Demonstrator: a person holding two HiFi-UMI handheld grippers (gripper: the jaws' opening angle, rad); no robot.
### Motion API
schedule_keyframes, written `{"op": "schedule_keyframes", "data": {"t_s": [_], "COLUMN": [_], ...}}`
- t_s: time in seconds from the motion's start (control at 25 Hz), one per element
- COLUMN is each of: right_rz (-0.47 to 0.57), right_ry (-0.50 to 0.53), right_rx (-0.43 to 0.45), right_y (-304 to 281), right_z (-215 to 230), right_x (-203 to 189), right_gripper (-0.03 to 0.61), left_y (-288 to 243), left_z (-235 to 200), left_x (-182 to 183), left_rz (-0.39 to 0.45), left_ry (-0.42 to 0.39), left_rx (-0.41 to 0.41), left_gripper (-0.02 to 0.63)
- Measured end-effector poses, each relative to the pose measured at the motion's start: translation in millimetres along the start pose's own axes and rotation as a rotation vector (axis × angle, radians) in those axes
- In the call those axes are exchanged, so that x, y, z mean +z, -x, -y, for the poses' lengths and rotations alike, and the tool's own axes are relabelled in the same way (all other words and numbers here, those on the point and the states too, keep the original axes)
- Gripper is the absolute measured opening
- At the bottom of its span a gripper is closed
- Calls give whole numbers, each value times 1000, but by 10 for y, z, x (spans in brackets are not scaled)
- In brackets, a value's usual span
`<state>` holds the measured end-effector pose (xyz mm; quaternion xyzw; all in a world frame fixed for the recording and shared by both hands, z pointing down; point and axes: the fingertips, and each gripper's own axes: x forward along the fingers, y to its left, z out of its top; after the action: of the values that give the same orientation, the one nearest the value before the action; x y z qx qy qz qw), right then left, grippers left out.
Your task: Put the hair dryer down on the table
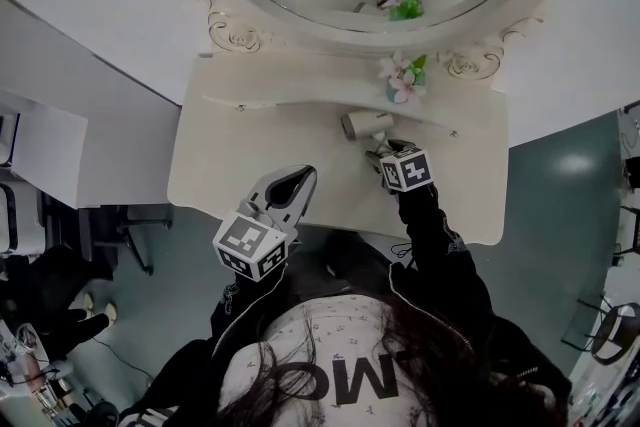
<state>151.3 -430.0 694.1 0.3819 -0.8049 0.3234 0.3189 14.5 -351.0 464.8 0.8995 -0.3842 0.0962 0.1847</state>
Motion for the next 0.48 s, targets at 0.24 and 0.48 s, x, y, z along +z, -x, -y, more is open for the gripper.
{"op": "schedule_keyframes", "data": {"t_s": [0.24,0.48], "right_rz": [11,43], "right_ry": [17,-29], "right_rx": [14,-51], "right_y": [-8,66], "right_z": [-33,51], "right_x": [2,24], "right_gripper": [249,304], "left_y": [110,229], "left_z": [7,16], "left_x": [-21,-21], "left_rz": [7,14], "left_ry": [-5,-16], "left_rx": [3,8], "left_gripper": [-6,-6]}}
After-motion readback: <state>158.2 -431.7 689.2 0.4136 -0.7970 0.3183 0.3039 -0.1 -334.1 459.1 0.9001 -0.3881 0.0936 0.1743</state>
